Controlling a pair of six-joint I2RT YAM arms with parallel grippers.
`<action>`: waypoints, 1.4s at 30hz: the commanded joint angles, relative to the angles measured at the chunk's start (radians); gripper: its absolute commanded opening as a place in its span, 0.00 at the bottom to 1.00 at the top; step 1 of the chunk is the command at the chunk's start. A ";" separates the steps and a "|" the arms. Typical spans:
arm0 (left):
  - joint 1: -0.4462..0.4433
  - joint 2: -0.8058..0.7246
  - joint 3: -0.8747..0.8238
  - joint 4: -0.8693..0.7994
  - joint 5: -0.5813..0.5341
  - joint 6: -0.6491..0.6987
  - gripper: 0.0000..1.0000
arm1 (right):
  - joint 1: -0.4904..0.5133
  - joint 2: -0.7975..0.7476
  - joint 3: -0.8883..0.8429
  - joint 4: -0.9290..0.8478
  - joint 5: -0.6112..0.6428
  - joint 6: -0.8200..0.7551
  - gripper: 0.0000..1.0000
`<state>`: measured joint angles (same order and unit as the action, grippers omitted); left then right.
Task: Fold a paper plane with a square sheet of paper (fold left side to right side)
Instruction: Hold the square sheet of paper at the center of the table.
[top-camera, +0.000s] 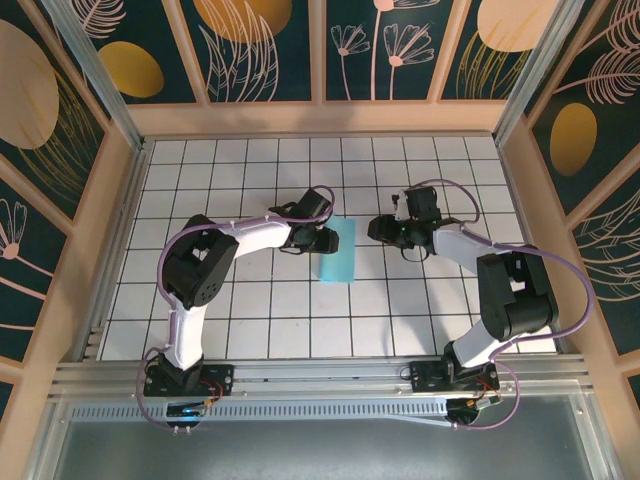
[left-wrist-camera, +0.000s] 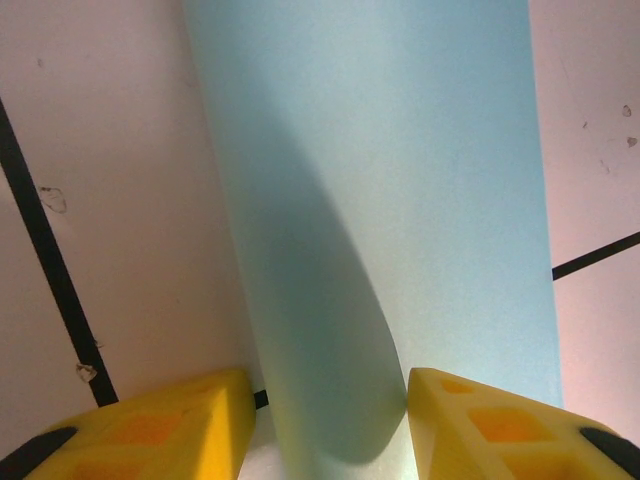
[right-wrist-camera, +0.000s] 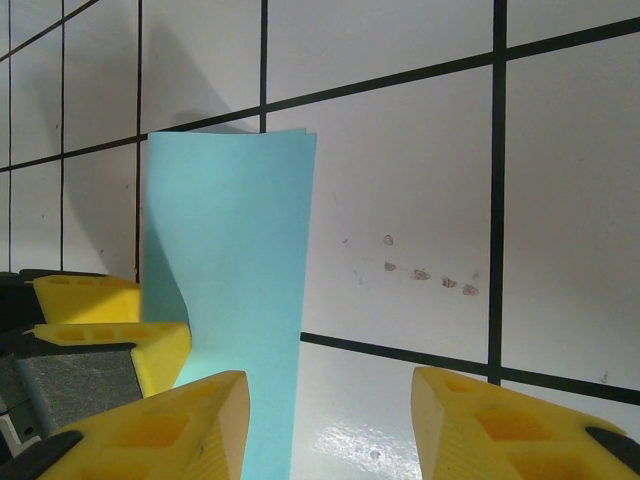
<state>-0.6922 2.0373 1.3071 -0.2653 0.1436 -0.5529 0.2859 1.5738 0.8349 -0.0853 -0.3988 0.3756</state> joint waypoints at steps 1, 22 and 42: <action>-0.001 0.076 -0.046 -0.068 -0.039 -0.010 0.47 | 0.010 0.017 -0.008 0.028 -0.018 0.006 0.46; -0.002 0.090 -0.034 -0.078 -0.021 0.014 0.49 | 0.022 0.028 -0.002 0.047 -0.061 0.020 0.47; -0.002 0.096 -0.037 -0.083 0.002 0.039 0.49 | 0.043 0.054 0.018 0.051 -0.069 0.026 0.47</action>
<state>-0.6922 2.0377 1.3083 -0.2661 0.1493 -0.5266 0.3199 1.6142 0.8349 -0.0490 -0.4549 0.3927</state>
